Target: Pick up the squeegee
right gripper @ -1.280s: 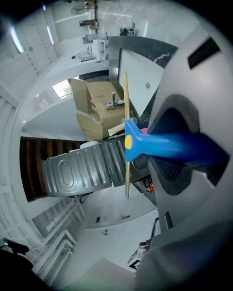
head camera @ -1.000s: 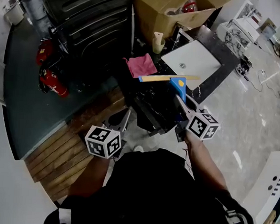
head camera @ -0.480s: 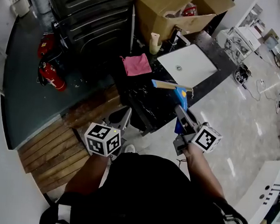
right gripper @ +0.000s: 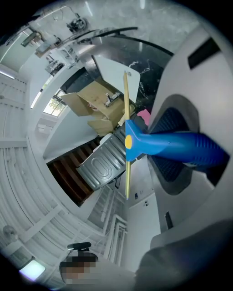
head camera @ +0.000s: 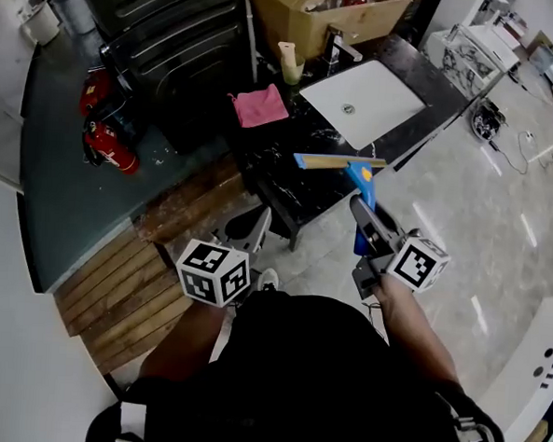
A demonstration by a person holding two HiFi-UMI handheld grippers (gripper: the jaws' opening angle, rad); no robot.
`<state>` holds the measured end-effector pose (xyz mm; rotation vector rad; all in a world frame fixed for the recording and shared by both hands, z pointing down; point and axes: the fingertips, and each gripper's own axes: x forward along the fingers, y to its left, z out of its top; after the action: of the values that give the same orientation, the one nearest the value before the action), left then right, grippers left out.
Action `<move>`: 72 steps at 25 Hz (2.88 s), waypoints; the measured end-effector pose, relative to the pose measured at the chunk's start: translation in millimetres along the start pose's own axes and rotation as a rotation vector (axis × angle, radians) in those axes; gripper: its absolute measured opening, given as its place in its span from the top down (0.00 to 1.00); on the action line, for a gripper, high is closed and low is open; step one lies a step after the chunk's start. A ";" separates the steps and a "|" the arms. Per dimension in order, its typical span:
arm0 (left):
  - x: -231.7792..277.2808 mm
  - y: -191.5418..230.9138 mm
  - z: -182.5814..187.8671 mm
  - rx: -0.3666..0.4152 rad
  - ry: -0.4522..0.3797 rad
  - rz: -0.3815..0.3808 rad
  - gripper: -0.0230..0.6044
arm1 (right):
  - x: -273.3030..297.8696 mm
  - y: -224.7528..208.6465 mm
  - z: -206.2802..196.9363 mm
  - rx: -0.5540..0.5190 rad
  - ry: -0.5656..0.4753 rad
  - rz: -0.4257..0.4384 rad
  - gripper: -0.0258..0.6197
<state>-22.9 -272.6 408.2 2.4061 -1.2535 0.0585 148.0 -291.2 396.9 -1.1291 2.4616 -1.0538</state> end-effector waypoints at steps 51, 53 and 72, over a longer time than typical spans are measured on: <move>-15.9 -110.5 -30.0 0.064 -0.007 0.059 0.94 | -119.2 -21.9 -14.1 -0.041 -0.011 0.033 0.74; -14.3 -111.8 -31.9 0.066 0.001 0.054 0.94 | -117.9 -21.2 -14.5 -0.049 -0.010 0.038 0.74; -5.9 -95.3 -27.6 0.058 0.007 0.058 0.94 | -100.7 -25.6 -13.3 -0.052 -0.004 0.038 0.74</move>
<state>53.2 -209.5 398.7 2.4161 -1.3357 0.1219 224.0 -221.8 416.1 -1.0938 2.5104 -0.9819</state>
